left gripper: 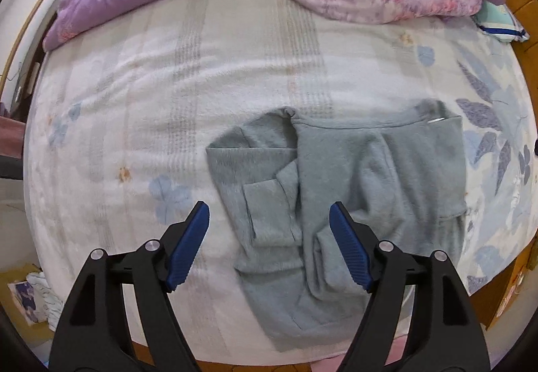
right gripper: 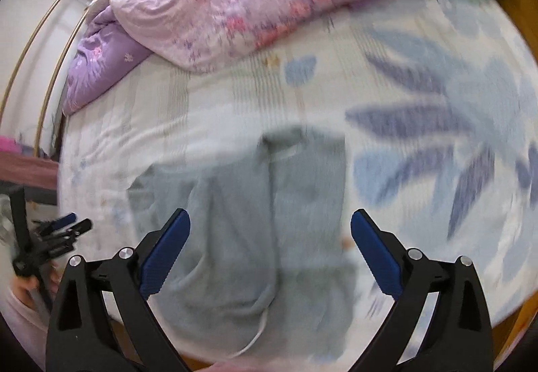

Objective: Fold large clothes

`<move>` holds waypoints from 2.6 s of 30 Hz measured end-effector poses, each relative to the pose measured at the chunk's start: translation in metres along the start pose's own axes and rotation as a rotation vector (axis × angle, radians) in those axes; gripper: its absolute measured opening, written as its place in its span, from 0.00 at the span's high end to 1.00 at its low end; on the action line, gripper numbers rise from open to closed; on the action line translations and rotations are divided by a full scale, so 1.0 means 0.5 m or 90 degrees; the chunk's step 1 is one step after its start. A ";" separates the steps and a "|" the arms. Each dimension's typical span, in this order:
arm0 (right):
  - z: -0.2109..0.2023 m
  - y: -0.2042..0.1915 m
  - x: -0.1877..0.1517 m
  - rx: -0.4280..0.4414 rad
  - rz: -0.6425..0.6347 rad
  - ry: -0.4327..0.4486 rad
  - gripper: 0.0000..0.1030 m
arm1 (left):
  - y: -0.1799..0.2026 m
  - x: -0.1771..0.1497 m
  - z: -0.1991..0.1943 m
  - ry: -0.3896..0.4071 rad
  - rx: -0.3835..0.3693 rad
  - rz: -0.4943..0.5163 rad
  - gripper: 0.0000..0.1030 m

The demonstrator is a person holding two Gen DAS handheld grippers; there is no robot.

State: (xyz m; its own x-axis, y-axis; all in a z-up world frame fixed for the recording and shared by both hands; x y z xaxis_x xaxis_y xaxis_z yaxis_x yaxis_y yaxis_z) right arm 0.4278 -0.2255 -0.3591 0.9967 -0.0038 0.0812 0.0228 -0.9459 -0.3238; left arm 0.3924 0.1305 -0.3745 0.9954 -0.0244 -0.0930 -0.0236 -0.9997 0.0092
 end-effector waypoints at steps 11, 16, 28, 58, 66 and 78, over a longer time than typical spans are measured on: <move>0.165 0.039 0.118 -0.065 -0.186 -0.120 0.11 | -0.058 0.103 0.153 -0.095 -0.124 -0.075 0.26; 0.239 0.078 0.143 -0.091 -0.202 -0.177 0.11 | -0.104 0.131 0.224 -0.135 -0.106 -0.114 0.26; 0.393 0.141 0.138 -0.165 -0.188 -0.276 0.43 | -0.160 0.117 0.393 -0.233 -0.144 -0.213 0.26; 0.134 0.015 0.036 -0.191 -0.216 -0.097 0.89 | -0.108 0.031 0.116 -0.105 -0.125 -0.158 0.90; 0.053 -0.005 -0.078 -0.168 -0.225 -0.032 0.90 | -0.076 -0.082 0.040 -0.037 -0.073 -0.086 0.91; -0.013 0.017 -0.290 -0.150 -0.222 -0.003 0.90 | -0.054 -0.297 -0.009 -0.003 -0.066 -0.079 0.91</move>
State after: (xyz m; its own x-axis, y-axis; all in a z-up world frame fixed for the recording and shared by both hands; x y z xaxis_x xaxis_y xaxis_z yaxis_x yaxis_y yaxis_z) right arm 0.2827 -0.2354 -0.3673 0.9328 0.3307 0.1430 0.3409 -0.9386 -0.0535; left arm 0.2454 0.1609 -0.3566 0.9895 0.0993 -0.1046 0.1098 -0.9889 0.0997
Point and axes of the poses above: each gripper's, at about its wrist camera, not at the fingertips, and z roughly the way its jaws point, y to its right, x to its top, the point moved 9 cm from there along z, roughly the way its jaws point, and after that the axes turned 10 degrees about -y, right-handed, at the moved point
